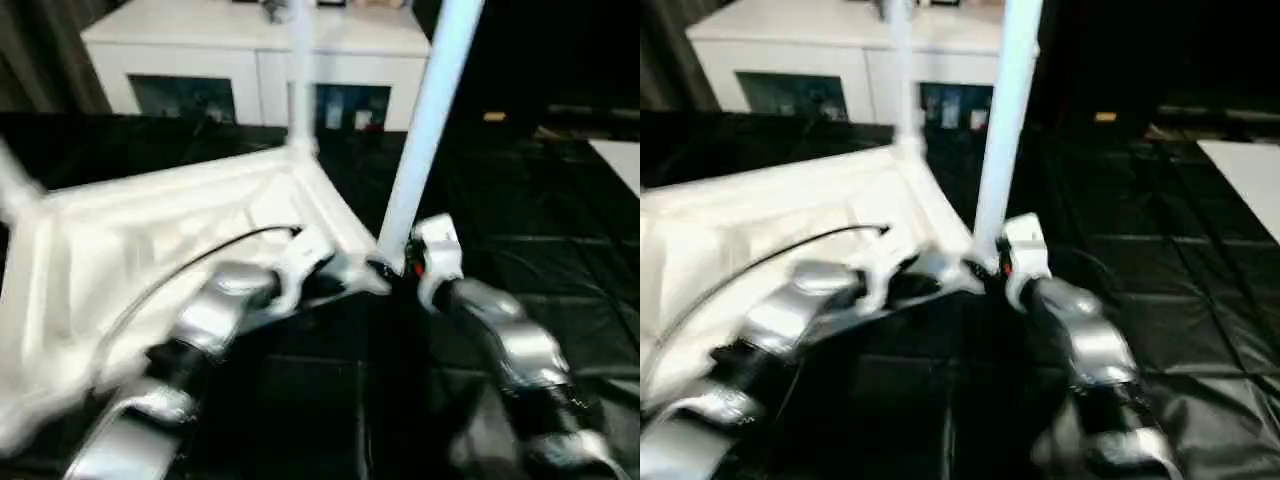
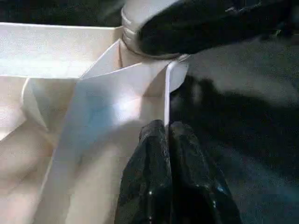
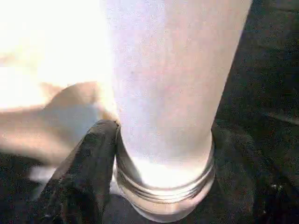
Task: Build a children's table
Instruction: Rotate leg to tighten
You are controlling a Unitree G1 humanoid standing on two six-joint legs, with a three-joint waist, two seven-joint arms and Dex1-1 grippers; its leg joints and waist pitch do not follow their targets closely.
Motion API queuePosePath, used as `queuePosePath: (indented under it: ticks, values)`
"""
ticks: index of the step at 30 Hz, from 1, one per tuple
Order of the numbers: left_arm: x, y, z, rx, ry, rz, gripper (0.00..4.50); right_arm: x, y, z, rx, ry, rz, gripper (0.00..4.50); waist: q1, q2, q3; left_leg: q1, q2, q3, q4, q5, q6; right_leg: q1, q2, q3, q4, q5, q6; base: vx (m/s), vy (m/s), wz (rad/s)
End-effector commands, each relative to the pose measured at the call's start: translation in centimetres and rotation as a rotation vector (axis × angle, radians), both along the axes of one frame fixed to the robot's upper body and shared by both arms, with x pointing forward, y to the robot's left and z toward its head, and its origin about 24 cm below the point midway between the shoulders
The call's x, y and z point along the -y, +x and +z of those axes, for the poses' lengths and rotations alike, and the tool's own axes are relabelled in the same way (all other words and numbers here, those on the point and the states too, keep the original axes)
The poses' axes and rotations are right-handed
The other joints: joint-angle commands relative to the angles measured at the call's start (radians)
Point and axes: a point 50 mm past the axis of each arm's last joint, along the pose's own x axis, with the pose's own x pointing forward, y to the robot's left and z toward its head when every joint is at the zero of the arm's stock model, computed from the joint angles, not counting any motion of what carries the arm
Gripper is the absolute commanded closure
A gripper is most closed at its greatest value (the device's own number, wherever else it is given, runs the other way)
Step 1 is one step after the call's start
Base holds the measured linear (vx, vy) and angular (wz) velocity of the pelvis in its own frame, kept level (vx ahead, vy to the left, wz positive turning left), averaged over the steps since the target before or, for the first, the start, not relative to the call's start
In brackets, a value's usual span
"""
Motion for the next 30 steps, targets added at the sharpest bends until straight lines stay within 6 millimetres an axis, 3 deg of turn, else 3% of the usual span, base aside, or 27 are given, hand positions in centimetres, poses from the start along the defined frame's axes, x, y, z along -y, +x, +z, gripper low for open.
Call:
queuePosePath:
  ticks: [1,5,6,7,9,13,16,18,19,22,23,24,25,27,28,30]
  values:
    - [1.1,0.8,1.0,0.038,-0.034,0.051,4.5,0.7,0.1,-1.9,-0.082,-0.032,-0.207,1.8,0.001,-0.006,-0.067,0.011,0.032,-0.023,-0.08,-0.229,-0.012,0.038,-0.051,0.04,-0.078,-0.304,-0.191,0.0,0.0,0.0]
    - [3.2,0.7,1.1,0.081,-0.025,0.032,4.5,-2.9,0.4,-2.0,-0.06,-0.038,-0.162,1.8,0.002,-0.004,-0.07,0.009,0.032,-0.023,-0.078,-0.196,0.006,0.044,-0.051,0.04,-0.073,-0.242,-0.195,0.0,0.0,0.0]
    - [3.2,0.7,1.1,0.081,-0.025,0.032,4.5,-2.9,0.4,-2.0,-0.06,-0.038,-0.162,1.8,0.001,-0.004,-0.072,0.008,0.032,-0.022,-0.078,-0.19,0.01,0.045,-0.051,0.039,-0.072,-0.228,-0.197,0.0,0.0,0.0]
    - [3.5,0.6,1.1,0.097,-0.029,0.009,4.5,-4.4,0.4,-1.2,-0.004,-0.02,-0.078,1.45,0.002,-0.006,-0.07,0.006,0.033,-0.022,-0.079,-0.188,0.018,0.047,-0.05,0.039,-0.071,-0.214,-0.199,0.0,0.0,0.0]
    - [3.4,0.4,1.2,0.118,-0.026,-0.014,4.5,-4.5,0.4,-0.2,0.055,0.0,-0.017,1.45,0.004,-0.006,-0.07,0.008,0.033,-0.02,-0.078,-0.188,0.027,0.047,-0.051,0.04,-0.071,-0.208,-0.204,0.0,0.0,0.0]
    - [2.8,0.4,1.3,0.138,-0.019,-0.032,4.5,-3.7,0.5,0.5,0.093,-0.004,0.015,1.45,0.006,-0.007,-0.07,0.007,0.035,-0.02,-0.078,-0.188,0.039,0.05,-0.052,0.041,-0.069,-0.204,-0.206,0.0,0.0,0.0]
    - [1.3,0.2,1.5,0.163,-0.013,-0.072,4.5,-1.0,0.3,1.8,0.127,-0.07,0.152,1.45,0.013,-0.008,-0.07,0.004,0.035,-0.02,-0.075,-0.15,0.063,0.058,-0.051,0.04,-0.063,-0.156,-0.222,0.0,0.0,0.0]
    - [0.8,0.2,1.5,0.159,-0.01,-0.076,4.5,-0.2,0.2,2.0,0.133,-0.098,0.19,1.2,0.014,-0.008,-0.072,0.003,0.036,-0.019,-0.072,-0.133,0.072,0.058,-0.052,0.04,-0.06,-0.135,-0.235,0.0,0.0,0.0]
    - [0.5,0.1,1.5,0.162,-0.006,-0.093,4.5,0.5,0.0,2.2,0.128,-0.102,0.229,1.2,0.015,0.0,-0.071,0.007,0.036,-0.017,-0.07,-0.131,0.076,0.052,-0.052,0.041,-0.06,-0.134,-0.242,0.0,0.0,0.0]
    - [-0.5,-0.4,1.5,0.147,0.003,-0.139,4.5,1.9,-1.3,2.6,0.126,-0.123,0.414,1.2,0.02,-0.005,-0.069,0.002,0.041,-0.018,-0.07,-0.143,0.093,0.057,-0.053,0.042,-0.058,-0.127,-0.239,0.0,0.0,0.0]
    - [-0.5,-0.4,1.5,0.147,0.003,-0.139,4.5,1.9,-1.3,2.6,0.126,-0.123,0.414,1.2,0.018,-0.003,-0.068,0.002,0.04,-0.019,-0.072,-0.158,0.091,0.055,-0.053,0.041,-0.061,-0.158,-0.238,0.0,0.0,0.0]
    - [-1.1,-1.3,1.6,0.139,-0.014,-0.251,4.5,3.1,-2.5,2.5,0.104,-0.133,0.512,1.2,0.019,-0.004,-0.067,0.007,0.041,-0.017,-0.072,-0.181,0.084,0.05,-0.052,0.042,-0.067,-0.186,-0.236,0.0,0.0,0.0]
    - [-1.4,-1.7,1.7,0.136,-0.022,-0.304,4.5,3.5,-2.9,2.5,0.093,-0.135,0.544,1.2,0.024,-0.003,-0.067,0.007,0.045,-0.021,-0.074,-0.188,0.081,0.053,-0.056,0.043,-0.066,-0.201,-0.236,0.0,0.0,0.0]
    - [-1.6,-2.1,1.7,0.125,-0.027,-0.336,4.5,3.8,-3.2,2.5,0.088,-0.138,0.564,1.2,0.024,-0.002,-0.066,0.008,0.045,-0.019,-0.075,-0.192,0.075,0.048,-0.053,0.043,-0.066,-0.203,-0.243,0.0,0.0,0.0]
    - [-1.9,-2.1,1.7,0.129,-0.018,-0.341,4.5,4.1,-3.3,2.5,0.086,-0.139,0.565,1.2,0.026,-0.004,-0.064,0.016,0.045,-0.015,-0.075,-0.213,0.065,0.039,-0.05,0.043,-0.07,-0.219,-0.247,0.0,0.0,0.0]
    - [-2.2,-2.2,1.7,0.124,-0.015,-0.343,4.5,4.3,-3.4,2.5,0.084,-0.139,0.568,1.2,0.029,-0.004,-0.062,0.015,0.046,-0.018,-0.079,-0.237,0.052,0.041,-0.053,0.042,-0.071,-0.261,-0.238,0.0,0.0,0.0]
